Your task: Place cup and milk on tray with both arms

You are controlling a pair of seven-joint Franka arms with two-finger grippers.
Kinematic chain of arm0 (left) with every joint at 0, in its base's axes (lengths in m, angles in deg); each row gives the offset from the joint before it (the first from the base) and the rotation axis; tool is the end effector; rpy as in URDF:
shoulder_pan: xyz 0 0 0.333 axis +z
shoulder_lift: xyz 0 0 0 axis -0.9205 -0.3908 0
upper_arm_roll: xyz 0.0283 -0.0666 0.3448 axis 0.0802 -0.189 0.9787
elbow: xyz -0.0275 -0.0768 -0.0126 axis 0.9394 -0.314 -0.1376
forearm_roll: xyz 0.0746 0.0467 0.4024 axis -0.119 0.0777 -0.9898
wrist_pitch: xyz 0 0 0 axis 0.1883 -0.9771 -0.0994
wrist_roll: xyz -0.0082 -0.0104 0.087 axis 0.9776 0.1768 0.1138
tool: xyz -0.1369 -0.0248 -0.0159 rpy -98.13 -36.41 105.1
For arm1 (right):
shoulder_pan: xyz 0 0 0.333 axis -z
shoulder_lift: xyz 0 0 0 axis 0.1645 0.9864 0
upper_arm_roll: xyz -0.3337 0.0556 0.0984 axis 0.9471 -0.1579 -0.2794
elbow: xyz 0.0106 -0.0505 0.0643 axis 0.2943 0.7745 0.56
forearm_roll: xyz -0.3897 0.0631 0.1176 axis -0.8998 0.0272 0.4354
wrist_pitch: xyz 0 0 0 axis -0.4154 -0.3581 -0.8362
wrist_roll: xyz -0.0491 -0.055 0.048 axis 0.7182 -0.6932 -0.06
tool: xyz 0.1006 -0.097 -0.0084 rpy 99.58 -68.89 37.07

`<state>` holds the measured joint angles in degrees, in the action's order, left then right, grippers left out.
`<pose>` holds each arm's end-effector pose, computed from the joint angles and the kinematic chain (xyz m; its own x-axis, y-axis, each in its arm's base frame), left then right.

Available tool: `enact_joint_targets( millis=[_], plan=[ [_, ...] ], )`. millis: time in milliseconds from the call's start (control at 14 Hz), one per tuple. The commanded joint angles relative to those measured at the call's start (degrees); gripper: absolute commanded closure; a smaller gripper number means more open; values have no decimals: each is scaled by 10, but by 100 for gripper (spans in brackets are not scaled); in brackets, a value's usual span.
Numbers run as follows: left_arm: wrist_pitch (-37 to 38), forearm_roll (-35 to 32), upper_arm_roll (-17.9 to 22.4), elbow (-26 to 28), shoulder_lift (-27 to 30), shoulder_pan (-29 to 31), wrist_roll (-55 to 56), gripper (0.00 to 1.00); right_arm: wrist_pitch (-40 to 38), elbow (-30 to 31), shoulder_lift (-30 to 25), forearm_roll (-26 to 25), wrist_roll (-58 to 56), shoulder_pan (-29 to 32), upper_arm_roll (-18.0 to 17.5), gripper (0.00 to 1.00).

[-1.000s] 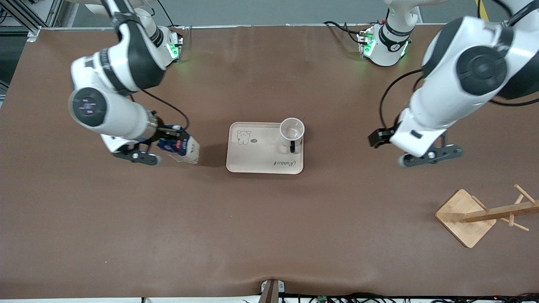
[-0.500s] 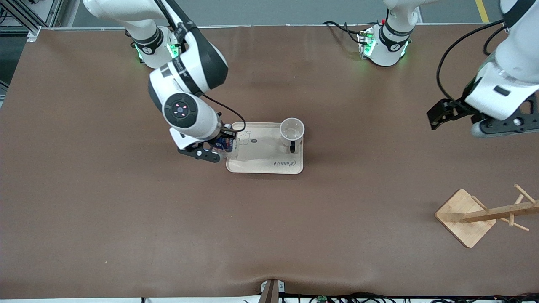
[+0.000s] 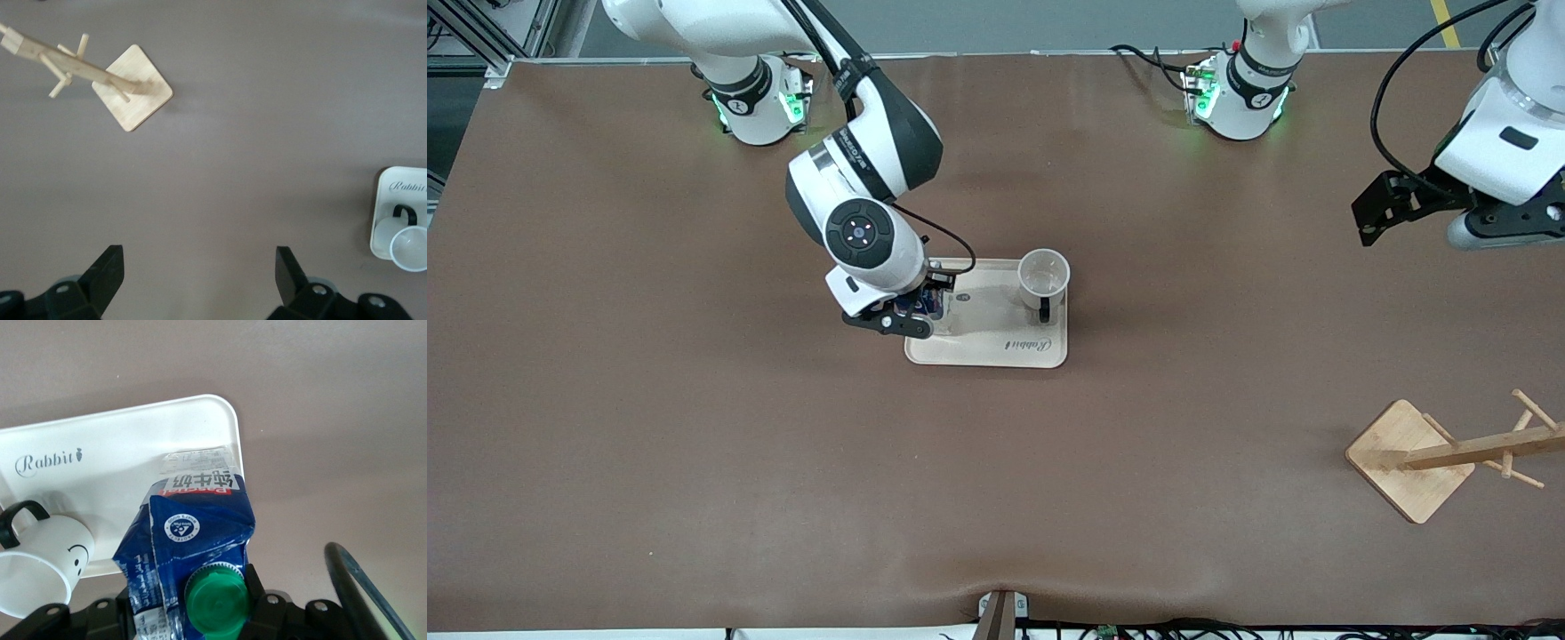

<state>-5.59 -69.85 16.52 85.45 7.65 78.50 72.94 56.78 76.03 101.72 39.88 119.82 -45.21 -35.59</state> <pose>0.5756 -0.1065 0.6761 0.9988 0.0162 0.0455 0.0219 -0.9915 -0.1282 0.5504 0.4202 0.3485 0.9470 -0.1689 -0.2732 -0.1655 -0.9856 0.0355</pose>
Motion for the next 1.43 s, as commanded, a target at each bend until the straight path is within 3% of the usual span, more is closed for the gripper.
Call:
enact_joint_targets(
  millis=[0,71,214,286,1071,1357],
  plan=[
    [12,41,85,30,40,-54,-17,0,-5,-14,13,10,-16,-18,6,70],
    [12,54,117,42,51,-74,-27,0,-4,-14,17,10,-16,-23,6,59],
    [9,64,178,67,72,-118,-45,0,-5,-14,18,9,-15,-23,6,15],
    [4,70,191,84,83,-128,-47,0,-6,-14,18,9,-15,-22,6,0],
    [-1,73,185,90,90,-126,-36,0,-14,-22,-15,9,-16,10,11,0],
    [-2,73,187,90,89,-123,-37,0,-120,-98,-26,5,-25,36,11,0]
  ],
)
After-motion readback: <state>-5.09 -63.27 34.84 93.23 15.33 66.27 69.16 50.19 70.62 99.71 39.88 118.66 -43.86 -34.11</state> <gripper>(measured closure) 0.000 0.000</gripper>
